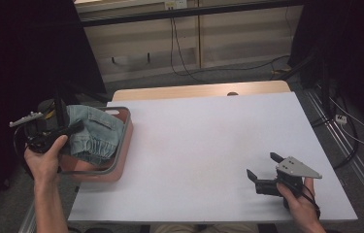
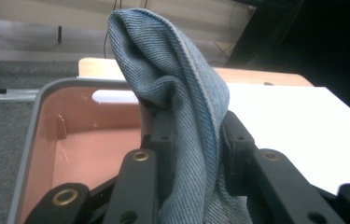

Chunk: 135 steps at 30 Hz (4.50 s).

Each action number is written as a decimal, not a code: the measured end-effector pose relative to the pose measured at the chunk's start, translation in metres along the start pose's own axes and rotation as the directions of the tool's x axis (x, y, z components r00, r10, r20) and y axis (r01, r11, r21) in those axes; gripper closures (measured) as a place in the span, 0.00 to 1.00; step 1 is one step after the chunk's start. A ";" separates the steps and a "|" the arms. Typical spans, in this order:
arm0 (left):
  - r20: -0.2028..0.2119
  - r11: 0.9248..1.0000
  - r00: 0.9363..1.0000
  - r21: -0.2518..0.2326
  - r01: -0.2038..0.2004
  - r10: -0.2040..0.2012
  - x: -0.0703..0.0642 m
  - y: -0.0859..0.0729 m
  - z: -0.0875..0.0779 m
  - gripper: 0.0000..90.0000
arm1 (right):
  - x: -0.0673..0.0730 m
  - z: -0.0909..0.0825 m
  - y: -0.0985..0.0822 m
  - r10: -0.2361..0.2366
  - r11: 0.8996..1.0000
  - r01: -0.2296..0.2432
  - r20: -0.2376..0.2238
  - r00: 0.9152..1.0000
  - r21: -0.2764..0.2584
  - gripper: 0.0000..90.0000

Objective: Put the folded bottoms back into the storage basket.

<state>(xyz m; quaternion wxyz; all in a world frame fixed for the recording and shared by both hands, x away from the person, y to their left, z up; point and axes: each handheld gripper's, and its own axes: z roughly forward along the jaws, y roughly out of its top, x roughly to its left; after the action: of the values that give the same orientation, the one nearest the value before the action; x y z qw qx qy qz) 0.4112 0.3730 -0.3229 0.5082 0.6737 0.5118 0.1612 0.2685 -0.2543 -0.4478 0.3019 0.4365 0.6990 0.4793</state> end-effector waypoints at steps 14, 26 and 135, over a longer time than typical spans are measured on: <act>0.018 0.998 1.000 0.066 0.014 -0.016 0.008 -0.008 0.029 0.79 | 0.000 -0.002 0.000 0.001 1.000 -0.001 0.000 1.000 -0.004 0.02; -0.044 0.997 0.999 0.082 -0.005 0.009 0.010 -0.011 0.036 0.74 | -0.001 -0.001 -0.001 0.003 1.000 -0.003 0.001 1.000 -0.002 0.02; -0.345 0.953 0.937 0.299 0.051 0.058 0.051 -0.037 0.098 0.84 | 0.001 0.003 -0.001 -0.008 1.000 0.008 -0.010 1.000 0.016 0.03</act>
<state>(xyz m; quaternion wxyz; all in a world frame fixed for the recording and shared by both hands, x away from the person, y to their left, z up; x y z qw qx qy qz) 0.4855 0.3639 -0.4122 0.2992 0.7050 0.6114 0.1990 0.2700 -0.2524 -0.4499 0.2968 0.4337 0.7060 0.4747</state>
